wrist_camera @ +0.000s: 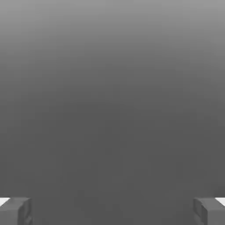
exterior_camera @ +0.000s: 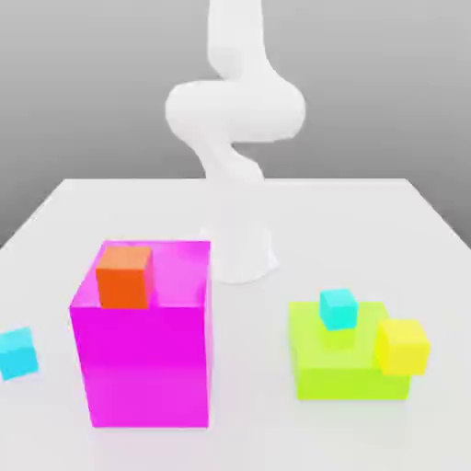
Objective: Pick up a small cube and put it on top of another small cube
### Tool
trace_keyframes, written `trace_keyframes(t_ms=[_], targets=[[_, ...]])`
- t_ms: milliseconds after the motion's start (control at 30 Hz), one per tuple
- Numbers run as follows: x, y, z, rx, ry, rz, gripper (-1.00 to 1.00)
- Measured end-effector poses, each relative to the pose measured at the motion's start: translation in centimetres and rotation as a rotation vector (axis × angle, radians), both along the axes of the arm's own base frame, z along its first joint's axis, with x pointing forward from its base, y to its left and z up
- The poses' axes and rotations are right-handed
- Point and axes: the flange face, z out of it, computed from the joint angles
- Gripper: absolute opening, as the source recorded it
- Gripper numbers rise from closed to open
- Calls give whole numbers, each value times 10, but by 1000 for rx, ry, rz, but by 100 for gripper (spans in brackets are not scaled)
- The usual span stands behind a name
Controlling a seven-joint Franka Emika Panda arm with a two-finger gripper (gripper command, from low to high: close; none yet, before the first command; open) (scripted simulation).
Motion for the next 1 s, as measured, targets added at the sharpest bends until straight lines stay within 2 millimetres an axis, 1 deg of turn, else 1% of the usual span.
trace_keyframes(t_ms=[100, 233, 367, 500, 600, 700, 800, 933, 1000], targets=[[32, -37, -47, 177, 87, -176, 0], [60, -82, -111, 372, 189, -418, 0], [74, -127, -178, 538, 281, -682, 0], [74, -170, -245, 678, 357, -970, 0], [65, -200, -295, 763, 400, -1198, 0], [45, -236, -342, 836, 422, -1449, 0], [19, -266, -386, 888, 426, -1703, 0], [-19, -294, -439, 918, 402, -2028, 0], [-42, -307, -461, 920, 370, -2195, 0]])
